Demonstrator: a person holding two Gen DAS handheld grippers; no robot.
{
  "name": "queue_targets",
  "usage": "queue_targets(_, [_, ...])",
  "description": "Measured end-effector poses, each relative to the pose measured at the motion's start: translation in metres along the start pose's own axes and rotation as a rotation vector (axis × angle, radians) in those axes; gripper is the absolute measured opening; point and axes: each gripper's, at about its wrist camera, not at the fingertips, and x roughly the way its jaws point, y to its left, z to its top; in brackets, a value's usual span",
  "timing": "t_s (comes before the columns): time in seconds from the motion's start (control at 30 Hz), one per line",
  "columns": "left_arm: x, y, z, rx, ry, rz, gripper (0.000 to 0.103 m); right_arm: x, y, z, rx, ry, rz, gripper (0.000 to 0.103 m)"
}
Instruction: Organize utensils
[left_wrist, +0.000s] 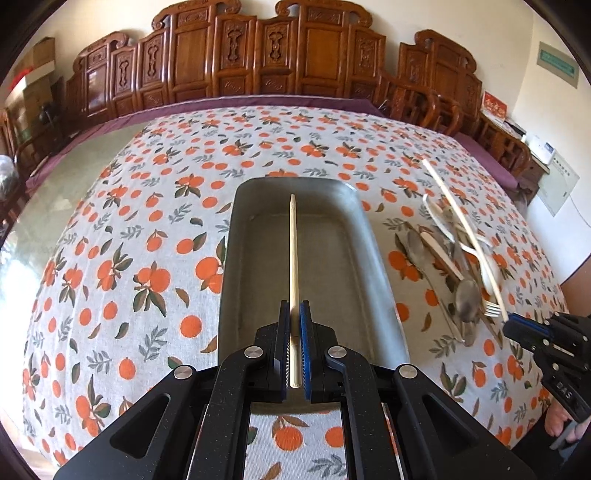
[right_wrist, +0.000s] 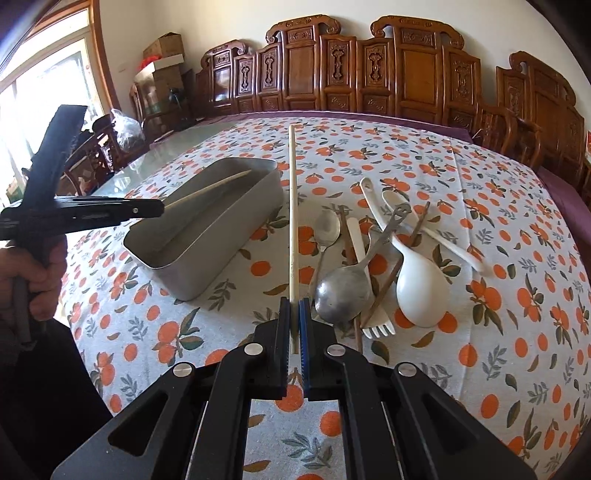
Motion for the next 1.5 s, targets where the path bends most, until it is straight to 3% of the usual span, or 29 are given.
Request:
queue_targets(0.17, [0.003, 0.003, 0.001, -0.018, 0.017, -0.004, 0.004, 0.001, 0.003, 0.003, 0.009, 0.003, 0.017, 0.006])
queue_targets(0.43, [-0.020, 0.018, 0.006, -0.034, -0.044, -0.009, 0.004, 0.001, 0.029, 0.010, 0.019, 0.023, 0.071, 0.006])
queue_targets(0.83, [-0.044, 0.037, 0.011, -0.018, -0.112, 0.015, 0.004, 0.023, 0.078, 0.047, 0.069, 0.074, 0.146, 0.006])
queue_targets(1.17, [-0.054, 0.052, 0.011, -0.044, -0.130, 0.011, 0.004, 0.061, 0.093, 0.070, 0.147, 0.120, 0.142, 0.006])
queue_targets(1.5, [-0.054, 0.053, 0.012, -0.051, -0.128, 0.001, 0.004, 0.091, 0.099, 0.068, 0.188, 0.189, 0.108, 0.006])
